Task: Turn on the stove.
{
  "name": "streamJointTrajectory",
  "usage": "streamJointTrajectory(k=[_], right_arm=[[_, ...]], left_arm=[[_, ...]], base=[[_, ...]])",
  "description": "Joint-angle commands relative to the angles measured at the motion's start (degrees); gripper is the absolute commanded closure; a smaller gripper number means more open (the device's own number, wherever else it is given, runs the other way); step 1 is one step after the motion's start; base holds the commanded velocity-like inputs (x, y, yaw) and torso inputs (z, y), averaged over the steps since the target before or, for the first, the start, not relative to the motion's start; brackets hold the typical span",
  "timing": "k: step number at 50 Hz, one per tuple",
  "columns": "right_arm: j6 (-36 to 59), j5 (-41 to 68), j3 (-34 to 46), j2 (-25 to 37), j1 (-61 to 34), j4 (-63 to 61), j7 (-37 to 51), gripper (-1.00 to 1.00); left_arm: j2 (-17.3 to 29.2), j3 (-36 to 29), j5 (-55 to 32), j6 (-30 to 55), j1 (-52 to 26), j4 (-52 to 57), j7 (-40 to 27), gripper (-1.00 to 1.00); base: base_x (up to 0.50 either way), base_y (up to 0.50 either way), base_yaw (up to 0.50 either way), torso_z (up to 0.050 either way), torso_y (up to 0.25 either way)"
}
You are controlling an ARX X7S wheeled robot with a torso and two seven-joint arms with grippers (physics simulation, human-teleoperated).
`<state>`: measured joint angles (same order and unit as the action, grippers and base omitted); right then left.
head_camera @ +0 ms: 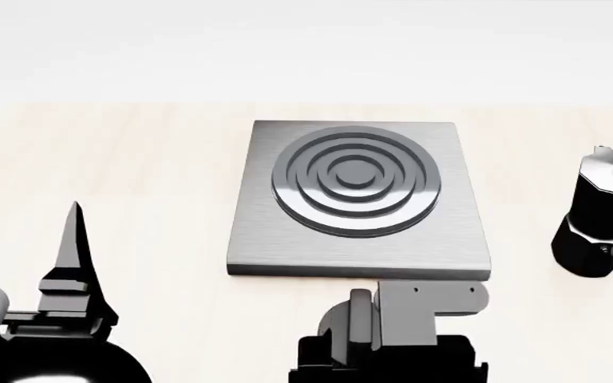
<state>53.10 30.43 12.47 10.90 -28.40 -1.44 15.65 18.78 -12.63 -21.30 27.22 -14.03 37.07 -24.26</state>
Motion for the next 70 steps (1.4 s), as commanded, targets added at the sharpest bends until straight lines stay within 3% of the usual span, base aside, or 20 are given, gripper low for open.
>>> streamJointTrajectory(k=[1, 70], right_arm=[[-0.86, 0.00, 0.27, -0.19, -0.19, 1.78, -0.03, -1.00], [-5.55, 0.12, 2.50, -0.92, -2.15, 10.99, -1.01, -1.00]], left_arm=[[0.22, -0.15, -0.06, -0.12, -0.06, -0.11, -0.24, -1.00], [1.21, -0.98, -0.77, -0.78, -0.23, -0.33, -1.55, -1.00]], base=[[0.00, 0.00, 0.00, 0.000, 0.000], [0.00, 0.00, 0.00, 0.000, 0.000]])
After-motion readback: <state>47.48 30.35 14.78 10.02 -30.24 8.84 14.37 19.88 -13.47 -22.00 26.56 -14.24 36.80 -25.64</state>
